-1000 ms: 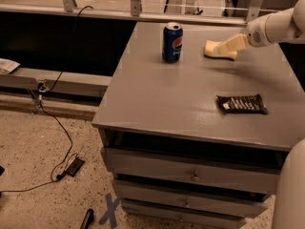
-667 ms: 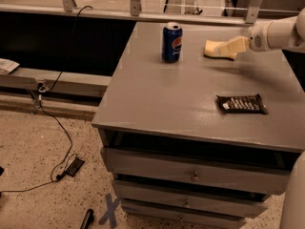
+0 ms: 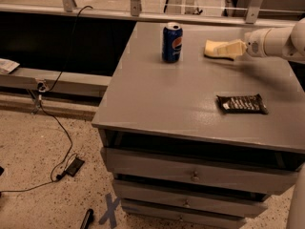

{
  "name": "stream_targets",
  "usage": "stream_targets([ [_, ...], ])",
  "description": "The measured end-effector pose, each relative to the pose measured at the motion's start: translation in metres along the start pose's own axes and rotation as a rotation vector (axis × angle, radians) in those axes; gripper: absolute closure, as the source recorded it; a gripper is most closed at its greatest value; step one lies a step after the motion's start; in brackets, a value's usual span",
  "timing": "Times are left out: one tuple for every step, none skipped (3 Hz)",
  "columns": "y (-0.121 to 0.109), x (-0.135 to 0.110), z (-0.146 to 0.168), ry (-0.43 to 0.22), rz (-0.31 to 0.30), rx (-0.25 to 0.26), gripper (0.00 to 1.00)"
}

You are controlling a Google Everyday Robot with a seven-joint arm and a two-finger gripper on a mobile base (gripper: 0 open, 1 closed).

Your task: Pick sponge

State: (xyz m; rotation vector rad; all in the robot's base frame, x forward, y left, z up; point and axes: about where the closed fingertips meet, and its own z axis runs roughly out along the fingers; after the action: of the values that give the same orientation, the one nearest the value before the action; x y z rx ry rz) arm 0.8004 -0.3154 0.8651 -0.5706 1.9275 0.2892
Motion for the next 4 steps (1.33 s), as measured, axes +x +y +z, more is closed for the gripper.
stream_targets([
  [-0.004, 0.006, 0.007, 0.000, 0.021, 0.012, 0.41],
  [-0.003, 0.010, 0.013, 0.016, 0.033, 0.009, 0.65],
  [-0.002, 0.013, 0.013, 0.047, 0.038, 0.010, 0.87],
  [0.006, -0.001, 0.007, 0.032, 0.024, -0.003, 1.00],
])
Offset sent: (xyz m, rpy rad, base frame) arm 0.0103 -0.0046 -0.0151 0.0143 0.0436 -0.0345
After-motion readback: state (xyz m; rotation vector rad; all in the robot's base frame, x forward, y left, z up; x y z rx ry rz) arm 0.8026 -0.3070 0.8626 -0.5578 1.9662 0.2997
